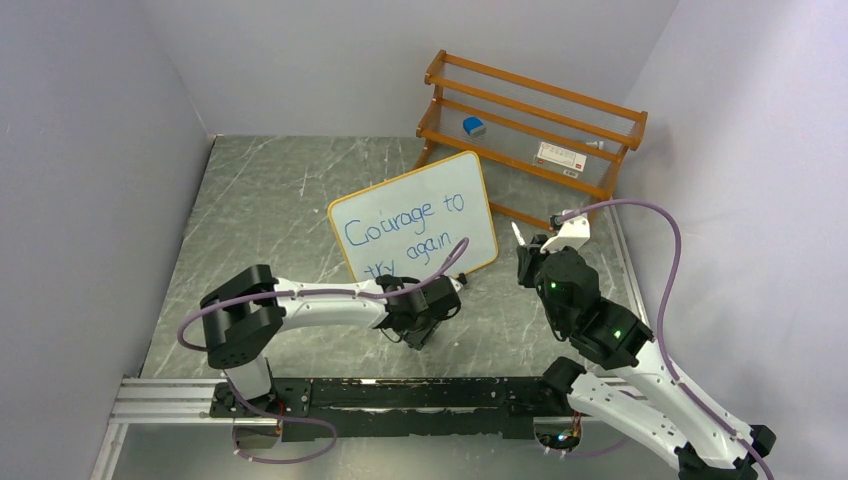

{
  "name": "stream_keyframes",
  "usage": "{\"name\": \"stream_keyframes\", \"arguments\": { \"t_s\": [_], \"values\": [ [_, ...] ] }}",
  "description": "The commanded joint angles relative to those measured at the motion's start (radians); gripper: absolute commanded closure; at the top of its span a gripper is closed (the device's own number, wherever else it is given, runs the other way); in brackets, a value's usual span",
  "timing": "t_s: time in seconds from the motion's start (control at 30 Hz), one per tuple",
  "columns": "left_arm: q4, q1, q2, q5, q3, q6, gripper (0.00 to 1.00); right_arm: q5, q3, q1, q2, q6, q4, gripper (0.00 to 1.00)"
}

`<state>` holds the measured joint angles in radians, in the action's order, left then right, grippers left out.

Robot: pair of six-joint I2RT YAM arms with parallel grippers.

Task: Write a sentence on the whiteboard
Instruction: Close the whiteboard marker at the center of the board.

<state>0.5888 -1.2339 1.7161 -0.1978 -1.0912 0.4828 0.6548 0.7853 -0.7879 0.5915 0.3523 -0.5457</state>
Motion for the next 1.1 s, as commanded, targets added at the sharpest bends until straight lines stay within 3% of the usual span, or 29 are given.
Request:
{"name": "stream_keyframes", "arguments": {
  "t_s": [0.0,0.63,0.87,1.07],
  "values": [
    [-0.018,0.015,0.041,0.043,-0.06,-0.047,0.57,0.025,0.003,0.005,-0.011,0.008,-0.001,1.0],
    [-0.019,0.042,0.129,0.083,-0.049,-0.062,0.69,0.029,0.003,0.006,-0.015,0.008,0.002,1.0],
    [-0.016,0.042,0.134,0.086,-0.026,-0.042,0.85,0.024,0.004,0.006,-0.021,0.007,0.005,1.0],
    [-0.005,0.043,0.027,0.054,-0.021,-0.015,0.93,0.011,0.001,0.006,-0.016,0.005,0.015,1.0]
  ]
}}
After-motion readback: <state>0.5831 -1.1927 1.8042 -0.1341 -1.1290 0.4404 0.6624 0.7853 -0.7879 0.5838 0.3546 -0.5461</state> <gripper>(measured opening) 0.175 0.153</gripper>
